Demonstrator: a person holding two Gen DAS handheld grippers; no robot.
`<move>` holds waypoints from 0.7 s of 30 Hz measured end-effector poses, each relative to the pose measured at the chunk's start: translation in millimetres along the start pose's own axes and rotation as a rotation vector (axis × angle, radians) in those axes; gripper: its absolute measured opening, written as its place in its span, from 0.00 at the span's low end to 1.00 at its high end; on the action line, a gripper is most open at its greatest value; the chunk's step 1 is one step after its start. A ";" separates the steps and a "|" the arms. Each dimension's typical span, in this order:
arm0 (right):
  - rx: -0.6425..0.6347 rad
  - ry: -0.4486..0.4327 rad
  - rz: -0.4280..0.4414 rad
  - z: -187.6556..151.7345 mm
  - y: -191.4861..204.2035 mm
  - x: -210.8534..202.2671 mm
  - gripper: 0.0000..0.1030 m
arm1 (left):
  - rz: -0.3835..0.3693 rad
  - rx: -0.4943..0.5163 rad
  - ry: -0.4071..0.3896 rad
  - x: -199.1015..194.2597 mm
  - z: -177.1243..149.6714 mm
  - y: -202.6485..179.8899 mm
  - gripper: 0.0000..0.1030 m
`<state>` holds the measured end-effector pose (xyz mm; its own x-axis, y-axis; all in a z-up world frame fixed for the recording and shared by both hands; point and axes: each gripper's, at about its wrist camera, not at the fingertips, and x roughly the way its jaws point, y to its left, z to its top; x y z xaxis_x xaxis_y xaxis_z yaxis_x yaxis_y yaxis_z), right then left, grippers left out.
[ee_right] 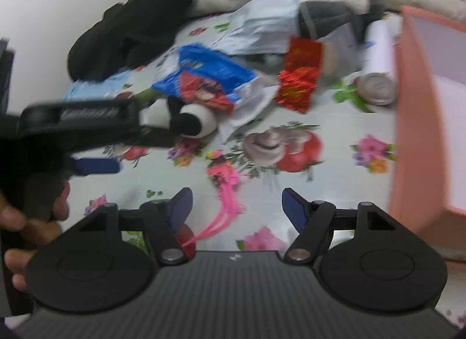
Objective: Organize soft objects
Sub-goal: 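Grasp the panda plush with the left tool while the right tool grasps the pink feathered toy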
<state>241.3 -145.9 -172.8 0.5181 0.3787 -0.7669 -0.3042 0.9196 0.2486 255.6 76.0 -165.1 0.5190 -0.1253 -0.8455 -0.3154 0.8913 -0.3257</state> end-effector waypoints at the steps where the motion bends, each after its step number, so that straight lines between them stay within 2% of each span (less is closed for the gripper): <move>1: -0.011 0.005 0.013 0.7 1.4 5.8 0.68 | 0.004 -0.013 -0.003 5.6 2.8 0.1 0.91; 5: -0.088 -0.017 0.003 4.4 8.5 23.2 0.68 | -0.013 -0.068 -0.011 24.0 11.2 2.6 0.86; 10: -0.033 0.005 0.020 13.5 1.5 43.9 0.66 | -0.061 -0.161 0.006 44.8 17.5 8.6 0.80; 11: -0.037 0.011 0.017 14.4 1.3 47.7 0.62 | -0.075 -0.178 0.006 48.0 18.6 10.0 0.80; 15: -0.058 0.043 0.036 15.0 0.8 61.7 0.57 | -0.094 -0.199 0.004 57.8 25.7 10.4 0.80; 17: -0.072 0.051 0.037 14.5 2.6 66.6 0.49 | -0.089 -0.198 -0.015 59.8 28.6 9.0 0.78; 21: -0.083 0.090 0.068 14.0 4.3 75.3 0.36 | -0.073 -0.223 -0.033 66.4 33.4 12.8 0.67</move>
<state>290.2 -111.9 -221.2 0.4216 0.4252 -0.8009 -0.4028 0.8792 0.2547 312.6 93.7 -211.3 0.5714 -0.1685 -0.8032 -0.4418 0.7616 -0.4740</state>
